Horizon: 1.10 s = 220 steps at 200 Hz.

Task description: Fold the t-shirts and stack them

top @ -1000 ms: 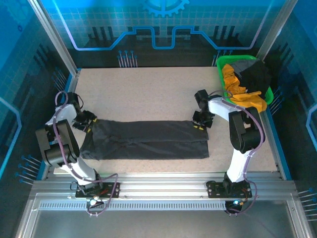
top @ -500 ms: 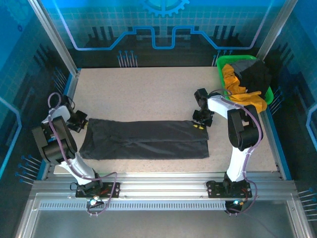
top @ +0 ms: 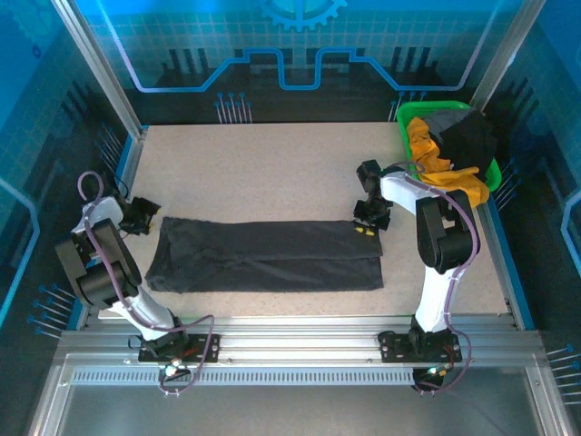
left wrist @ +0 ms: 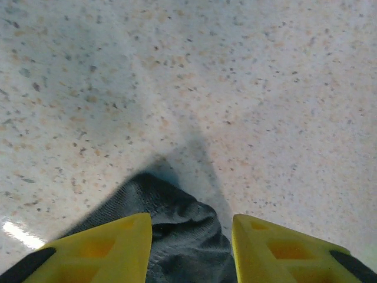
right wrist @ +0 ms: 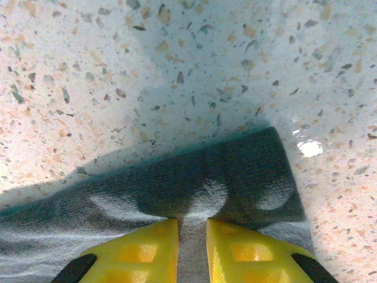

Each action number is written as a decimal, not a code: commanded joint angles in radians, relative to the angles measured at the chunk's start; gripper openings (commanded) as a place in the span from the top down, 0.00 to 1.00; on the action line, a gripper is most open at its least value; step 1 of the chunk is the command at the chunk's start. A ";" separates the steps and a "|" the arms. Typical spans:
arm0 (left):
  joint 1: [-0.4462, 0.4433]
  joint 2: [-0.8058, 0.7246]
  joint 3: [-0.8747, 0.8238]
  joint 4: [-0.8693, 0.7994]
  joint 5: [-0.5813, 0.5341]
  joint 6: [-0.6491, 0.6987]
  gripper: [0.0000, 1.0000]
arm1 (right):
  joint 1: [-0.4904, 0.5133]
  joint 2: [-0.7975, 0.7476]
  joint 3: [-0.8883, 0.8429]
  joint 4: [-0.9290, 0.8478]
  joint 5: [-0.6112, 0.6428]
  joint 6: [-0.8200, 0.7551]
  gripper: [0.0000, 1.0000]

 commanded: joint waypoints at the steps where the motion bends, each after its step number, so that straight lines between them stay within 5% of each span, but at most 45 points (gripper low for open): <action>1: -0.012 -0.013 -0.051 0.023 0.065 -0.003 0.56 | -0.019 0.026 0.015 -0.023 0.020 -0.012 0.80; 33: -0.039 0.029 -0.054 0.028 0.100 0.012 0.56 | -0.015 0.027 0.016 -0.016 0.011 -0.008 0.80; 113: -0.074 0.119 0.021 -0.049 -0.015 0.050 0.63 | -0.014 0.022 0.009 -0.014 0.009 -0.004 0.79; 174: -0.070 0.132 0.058 -0.051 -0.048 0.048 1.00 | -0.012 0.029 0.015 -0.020 0.018 0.001 0.79; 220: -0.040 0.091 0.099 -0.100 -0.093 0.032 1.00 | -0.018 0.048 0.043 -0.049 0.034 0.009 0.80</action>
